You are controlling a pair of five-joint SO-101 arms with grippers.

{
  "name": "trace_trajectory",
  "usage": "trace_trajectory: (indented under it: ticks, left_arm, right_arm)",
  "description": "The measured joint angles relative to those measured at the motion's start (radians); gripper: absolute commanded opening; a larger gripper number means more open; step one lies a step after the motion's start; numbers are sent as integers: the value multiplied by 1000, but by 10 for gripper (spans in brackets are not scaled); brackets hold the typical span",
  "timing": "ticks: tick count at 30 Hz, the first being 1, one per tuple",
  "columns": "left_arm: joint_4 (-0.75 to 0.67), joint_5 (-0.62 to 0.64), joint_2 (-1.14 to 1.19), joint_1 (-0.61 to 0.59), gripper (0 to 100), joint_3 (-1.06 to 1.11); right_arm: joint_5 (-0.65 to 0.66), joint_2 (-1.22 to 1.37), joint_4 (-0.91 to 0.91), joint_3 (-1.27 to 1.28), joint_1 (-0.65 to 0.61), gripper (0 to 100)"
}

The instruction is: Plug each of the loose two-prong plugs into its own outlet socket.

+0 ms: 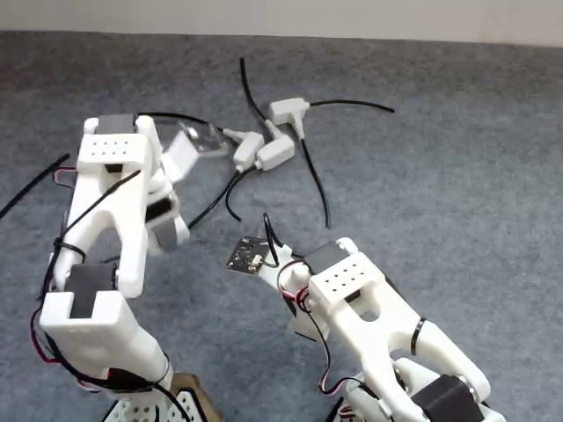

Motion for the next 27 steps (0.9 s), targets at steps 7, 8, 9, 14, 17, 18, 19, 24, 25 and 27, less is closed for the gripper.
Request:
trace_trajectory:
  ticks: [7,8,9,14,17,18,19,24,25,27]
  left_arm:
    - [64,-31,-55,124,171,153]
    - [64,-46,-77,143,207,181]
    - [64,-68,-97,161,245,212]
    - [17,-127,-190,264,292,344]
    - [11,-196,-218,299,267,379]
    - [6,-213,-221,305,255,382]
    - [2,-224,-222,310,242,385]
    - [-2,-267,-222,310,177,396]
    - [0,-270,-222,310,173,400]
    - [5,-270,-224,310,171,422]
  right_arm:
    - [0,0,0,0,0,464]
    - [0,0,0,0,0,464]
    - [0,0,0,0,0,464]
    - [0,0,0,2,0,464]
    - [0,0,0,2,0,464]
    - [0,0,0,3,0,464]
    - [0,0,0,3,0,464]
    - [0,0,0,3,-2,464]
    - [0,0,0,3,-2,464]
    - [0,0,0,3,-2,464]
